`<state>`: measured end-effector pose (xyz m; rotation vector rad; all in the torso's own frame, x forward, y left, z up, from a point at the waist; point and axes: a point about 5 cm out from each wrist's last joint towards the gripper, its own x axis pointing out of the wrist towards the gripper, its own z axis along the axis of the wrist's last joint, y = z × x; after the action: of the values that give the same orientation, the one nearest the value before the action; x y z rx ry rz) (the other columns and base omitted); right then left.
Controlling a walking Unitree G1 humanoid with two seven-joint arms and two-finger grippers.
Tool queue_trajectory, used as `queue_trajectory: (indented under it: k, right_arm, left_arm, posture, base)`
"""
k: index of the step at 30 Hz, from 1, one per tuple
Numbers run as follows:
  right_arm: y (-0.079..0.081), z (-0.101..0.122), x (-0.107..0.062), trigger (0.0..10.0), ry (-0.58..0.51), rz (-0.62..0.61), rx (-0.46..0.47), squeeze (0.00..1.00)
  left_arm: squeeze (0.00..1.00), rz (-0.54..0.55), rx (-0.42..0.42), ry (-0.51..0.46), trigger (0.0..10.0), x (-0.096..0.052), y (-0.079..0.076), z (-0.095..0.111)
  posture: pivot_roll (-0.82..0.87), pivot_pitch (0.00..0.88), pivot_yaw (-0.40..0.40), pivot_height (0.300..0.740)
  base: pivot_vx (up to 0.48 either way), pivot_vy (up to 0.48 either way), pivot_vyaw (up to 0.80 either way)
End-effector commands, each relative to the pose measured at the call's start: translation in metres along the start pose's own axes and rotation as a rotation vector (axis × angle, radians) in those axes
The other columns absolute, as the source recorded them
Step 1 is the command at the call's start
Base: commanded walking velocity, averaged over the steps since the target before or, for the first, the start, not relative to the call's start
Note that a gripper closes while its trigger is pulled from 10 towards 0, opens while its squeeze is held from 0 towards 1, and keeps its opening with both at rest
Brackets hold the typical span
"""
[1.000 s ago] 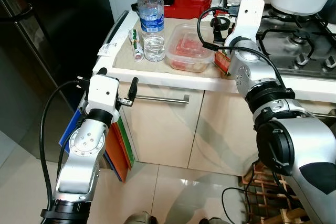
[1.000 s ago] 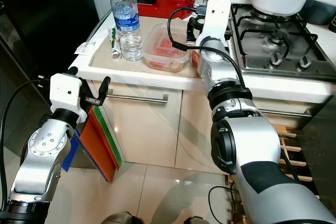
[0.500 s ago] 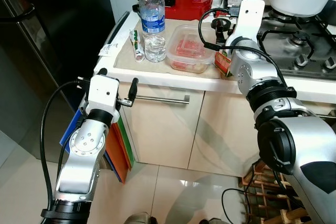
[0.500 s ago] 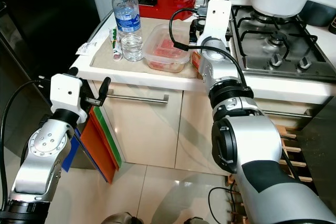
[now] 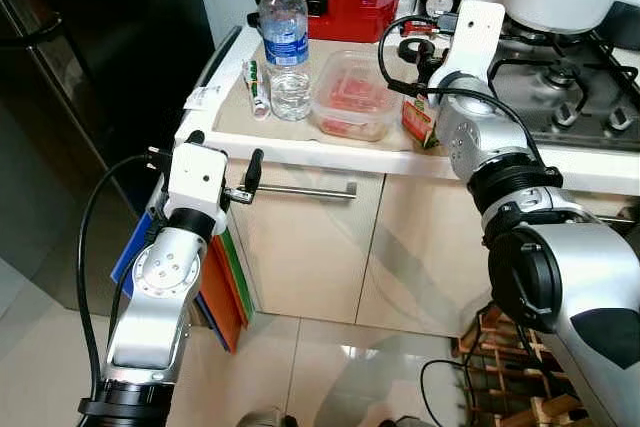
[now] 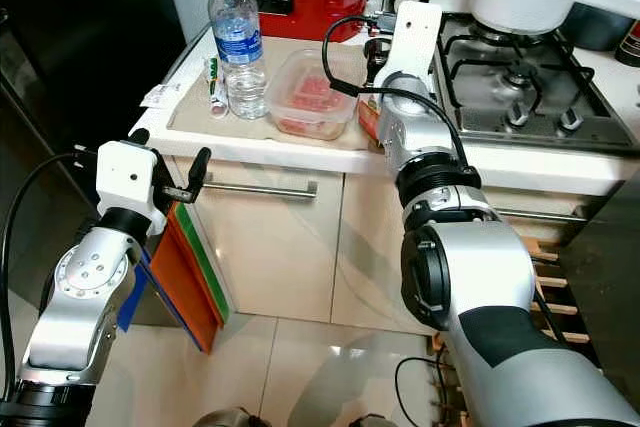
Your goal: Restocking fridge
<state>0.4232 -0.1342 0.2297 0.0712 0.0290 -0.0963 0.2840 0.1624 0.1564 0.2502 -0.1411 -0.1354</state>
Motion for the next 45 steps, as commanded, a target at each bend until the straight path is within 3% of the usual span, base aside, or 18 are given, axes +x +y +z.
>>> queue_trajectory:
  k: [1, 25, 26, 27, 28, 29, 30, 45]
  right_arm:
    - [-0.001, -0.016, -0.002, 0.0, 0.06, -0.006, 0.012, 0.0]
    - [-0.001, -0.014, -0.002, 0.0, 0.045, -0.006, 0.007, 0.0]
    - [-0.004, 0.026, -0.006, 0.0, -0.249, -0.05, -0.054, 0.0]
    - [-0.004, 0.026, -0.006, 0.0, -0.249, -0.05, -0.054, 0.0]
    - [-0.003, 0.054, -0.015, 0.0, -0.469, -0.071, -0.087, 0.0]
    - [-0.002, 0.073, -0.025, 0.0, -0.621, -0.082, -0.108, 0.0]
    - [-0.002, 0.082, -0.031, 0.0, -0.698, -0.086, -0.116, 0.0]
    - [-0.002, 0.064, -0.035, 0.0, -0.686, -0.074, -0.141, 0.0]
  left_arm:
    - [0.0, 0.004, 0.012, -0.007, 10.0, 0.003, 0.002, 0.001]
    - [0.0, 0.004, 0.012, -0.007, 10.0, 0.003, 0.002, 0.001]
    - [0.0, 0.004, 0.012, -0.009, 10.0, 0.004, 0.001, 0.001]
    - [0.0, 0.004, 0.012, -0.009, 10.0, 0.004, 0.001, 0.001]
    - [0.0, 0.004, 0.012, -0.011, 10.0, 0.004, 0.0, 0.001]
    - [0.0, 0.004, 0.011, -0.012, 10.0, 0.004, 0.0, 0.001]
    - [0.0, 0.005, 0.011, -0.012, 10.0, 0.005, 0.0, 0.001]
    - [0.0, 0.008, 0.012, -0.01, 10.0, 0.006, 0.0, 0.0]
  posture:
    - [0.11, 0.01, 0.043, 0.74]
    - [0.11, 0.01, 0.043, 0.74]
    - [0.11, 0.0, 0.038, 0.74]
    - [0.11, 0.0, 0.038, 0.74]
    - [0.11, 0.0, 0.038, 0.74]
    - [0.11, 0.0, 0.039, 0.74]
    - [0.1, 0.0, 0.039, 0.74]
    - [0.1, 0.0, 0.044, 0.74]
  base:
    - [0.0, 0.0, 0.0]
    - [0.0, 0.0, 0.0]
    - [0.0, 0.0, 0.0]
    - [0.0, 0.0, 0.0]
    - [0.0, 0.0, 0.0]
    - [0.0, 0.0, 0.0]
    - [0.0, 0.0, 0.0]
    - [0.0, 0.0, 0.0]
